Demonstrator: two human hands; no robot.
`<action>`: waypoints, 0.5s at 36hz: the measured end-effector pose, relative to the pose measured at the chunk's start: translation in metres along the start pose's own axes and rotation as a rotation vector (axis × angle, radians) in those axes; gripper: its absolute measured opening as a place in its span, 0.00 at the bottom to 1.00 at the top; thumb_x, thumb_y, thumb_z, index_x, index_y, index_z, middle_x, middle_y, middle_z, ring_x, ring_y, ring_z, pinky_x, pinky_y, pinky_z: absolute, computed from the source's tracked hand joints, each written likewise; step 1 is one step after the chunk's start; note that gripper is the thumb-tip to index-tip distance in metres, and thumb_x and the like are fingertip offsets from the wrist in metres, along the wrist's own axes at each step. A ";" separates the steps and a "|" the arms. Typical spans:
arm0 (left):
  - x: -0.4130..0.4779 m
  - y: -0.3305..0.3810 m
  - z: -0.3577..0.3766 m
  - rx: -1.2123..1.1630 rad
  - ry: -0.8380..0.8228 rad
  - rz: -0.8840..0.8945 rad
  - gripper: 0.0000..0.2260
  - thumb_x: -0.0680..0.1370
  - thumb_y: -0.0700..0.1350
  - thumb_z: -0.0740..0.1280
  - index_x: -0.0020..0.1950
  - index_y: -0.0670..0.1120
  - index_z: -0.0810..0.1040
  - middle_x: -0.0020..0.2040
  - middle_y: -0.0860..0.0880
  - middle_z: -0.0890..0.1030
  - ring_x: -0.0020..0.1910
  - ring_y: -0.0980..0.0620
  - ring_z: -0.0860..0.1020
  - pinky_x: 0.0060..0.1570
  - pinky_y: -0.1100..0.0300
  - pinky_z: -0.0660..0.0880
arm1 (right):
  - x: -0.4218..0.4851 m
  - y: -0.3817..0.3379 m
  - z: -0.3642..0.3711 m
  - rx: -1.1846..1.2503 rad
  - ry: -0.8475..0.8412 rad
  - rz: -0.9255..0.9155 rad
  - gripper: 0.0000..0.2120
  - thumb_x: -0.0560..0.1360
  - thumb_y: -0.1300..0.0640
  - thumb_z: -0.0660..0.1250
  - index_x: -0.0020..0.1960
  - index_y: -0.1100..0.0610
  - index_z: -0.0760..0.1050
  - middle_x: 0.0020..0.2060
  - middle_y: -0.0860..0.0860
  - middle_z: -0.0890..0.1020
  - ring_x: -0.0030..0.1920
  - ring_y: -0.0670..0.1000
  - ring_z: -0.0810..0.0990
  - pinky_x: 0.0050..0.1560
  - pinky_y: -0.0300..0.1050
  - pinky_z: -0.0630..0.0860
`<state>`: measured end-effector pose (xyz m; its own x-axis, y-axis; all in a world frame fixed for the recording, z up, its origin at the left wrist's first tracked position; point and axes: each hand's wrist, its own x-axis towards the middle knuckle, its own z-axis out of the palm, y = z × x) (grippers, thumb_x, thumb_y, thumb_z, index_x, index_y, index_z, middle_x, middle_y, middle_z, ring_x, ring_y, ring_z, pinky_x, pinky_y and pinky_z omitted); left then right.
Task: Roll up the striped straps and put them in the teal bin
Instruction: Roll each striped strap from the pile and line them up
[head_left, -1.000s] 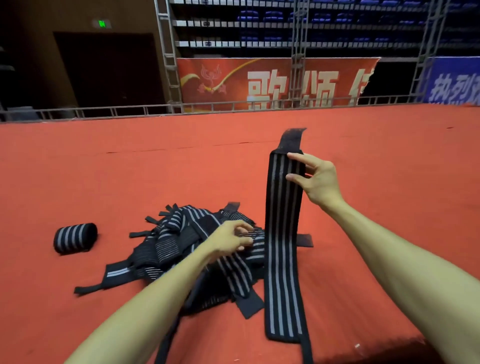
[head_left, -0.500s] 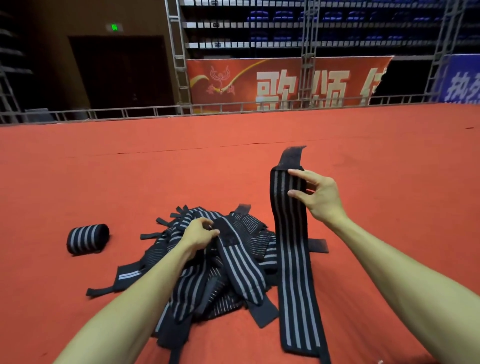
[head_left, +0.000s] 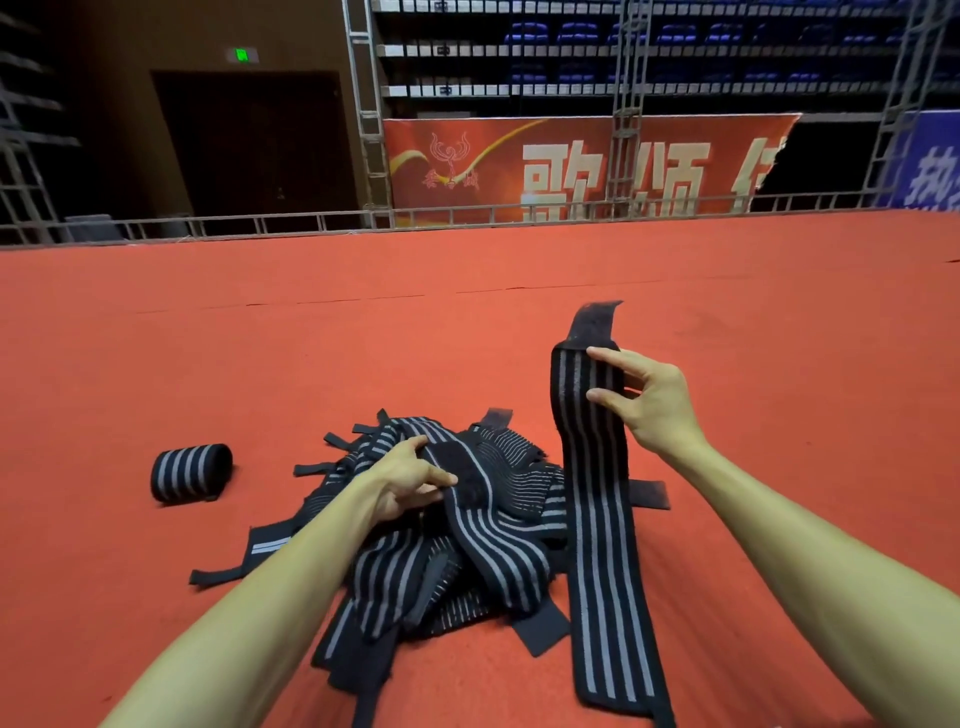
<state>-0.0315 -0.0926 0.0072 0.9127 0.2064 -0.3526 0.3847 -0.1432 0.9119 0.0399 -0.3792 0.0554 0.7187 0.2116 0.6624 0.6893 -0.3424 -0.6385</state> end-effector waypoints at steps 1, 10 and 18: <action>-0.005 0.000 -0.002 0.011 -0.018 0.008 0.39 0.74 0.27 0.69 0.80 0.50 0.58 0.57 0.44 0.76 0.33 0.56 0.79 0.33 0.62 0.81 | 0.000 -0.001 0.000 0.001 -0.002 0.002 0.25 0.69 0.67 0.77 0.64 0.56 0.80 0.61 0.53 0.81 0.62 0.48 0.79 0.60 0.34 0.76; -0.041 -0.009 -0.027 0.004 -0.140 0.074 0.42 0.74 0.28 0.70 0.80 0.56 0.57 0.56 0.41 0.82 0.45 0.50 0.80 0.46 0.57 0.78 | -0.010 -0.028 0.001 -0.007 -0.039 -0.031 0.25 0.69 0.68 0.77 0.64 0.56 0.80 0.59 0.50 0.81 0.60 0.50 0.81 0.60 0.36 0.76; -0.063 -0.028 -0.068 -0.037 -0.111 0.112 0.44 0.67 0.29 0.75 0.72 0.62 0.64 0.64 0.45 0.79 0.57 0.38 0.81 0.57 0.44 0.79 | -0.015 -0.055 -0.001 -0.015 -0.027 -0.066 0.24 0.68 0.69 0.77 0.63 0.57 0.80 0.60 0.55 0.82 0.58 0.51 0.81 0.60 0.41 0.77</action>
<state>-0.1088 -0.0357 0.0184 0.9599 0.0828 -0.2679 0.2766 -0.1234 0.9530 -0.0091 -0.3645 0.0809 0.6740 0.2591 0.6918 0.7341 -0.3401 -0.5878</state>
